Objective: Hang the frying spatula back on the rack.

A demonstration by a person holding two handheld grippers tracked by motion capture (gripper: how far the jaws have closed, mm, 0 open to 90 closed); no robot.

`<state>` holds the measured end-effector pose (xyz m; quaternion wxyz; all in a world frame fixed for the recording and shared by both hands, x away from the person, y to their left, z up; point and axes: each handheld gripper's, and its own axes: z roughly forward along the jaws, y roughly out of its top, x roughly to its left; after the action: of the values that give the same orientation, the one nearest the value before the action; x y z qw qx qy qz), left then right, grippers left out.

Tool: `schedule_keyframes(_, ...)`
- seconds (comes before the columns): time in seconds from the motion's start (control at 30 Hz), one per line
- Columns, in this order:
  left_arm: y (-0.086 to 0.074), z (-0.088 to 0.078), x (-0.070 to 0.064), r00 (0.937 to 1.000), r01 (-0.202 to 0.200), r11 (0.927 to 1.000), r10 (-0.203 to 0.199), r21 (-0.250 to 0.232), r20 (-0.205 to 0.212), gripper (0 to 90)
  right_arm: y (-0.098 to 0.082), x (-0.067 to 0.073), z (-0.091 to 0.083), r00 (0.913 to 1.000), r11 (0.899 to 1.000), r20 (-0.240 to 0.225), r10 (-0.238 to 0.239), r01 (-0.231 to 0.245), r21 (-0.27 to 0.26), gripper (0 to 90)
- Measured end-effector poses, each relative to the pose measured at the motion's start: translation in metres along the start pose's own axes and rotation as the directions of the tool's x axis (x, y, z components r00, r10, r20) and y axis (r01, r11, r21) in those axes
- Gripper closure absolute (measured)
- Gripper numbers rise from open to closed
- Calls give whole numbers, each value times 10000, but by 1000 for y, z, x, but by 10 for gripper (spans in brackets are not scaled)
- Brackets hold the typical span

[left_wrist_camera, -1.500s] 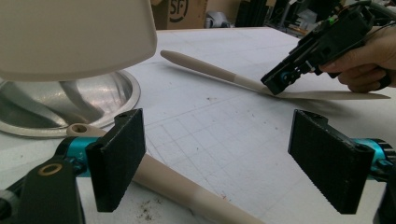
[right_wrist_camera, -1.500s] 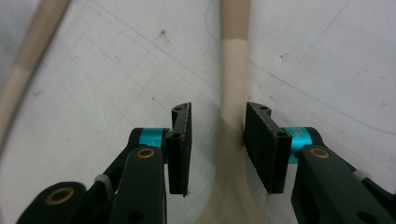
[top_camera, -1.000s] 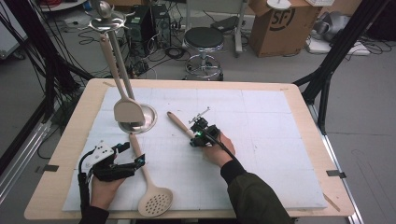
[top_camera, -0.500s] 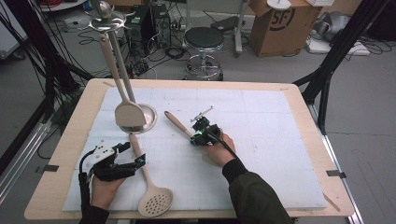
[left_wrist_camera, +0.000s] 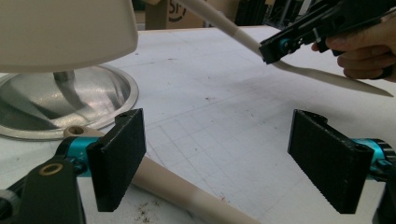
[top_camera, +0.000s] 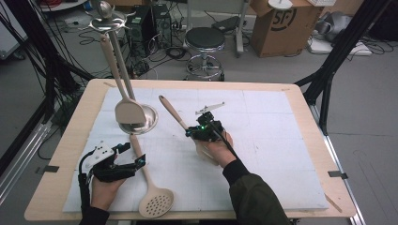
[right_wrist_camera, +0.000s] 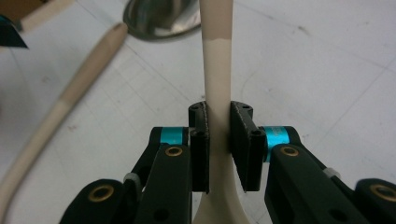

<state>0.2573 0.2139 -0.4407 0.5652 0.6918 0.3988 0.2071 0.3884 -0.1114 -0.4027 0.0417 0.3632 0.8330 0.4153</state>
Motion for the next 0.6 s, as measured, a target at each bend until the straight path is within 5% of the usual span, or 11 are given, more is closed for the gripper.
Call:
schedule_keyframes(0.23,0,0,0,10000,-9,10000,8,13,25,199,6,4,-16,9985,9914,-541,21,-92,-1308,784)
schedule_keyframes(0.6,0,0,-1,10000,41,10000,-41,-27,28,199,20,15,-30,9950,9711,-927,-365,134,-2381,783)
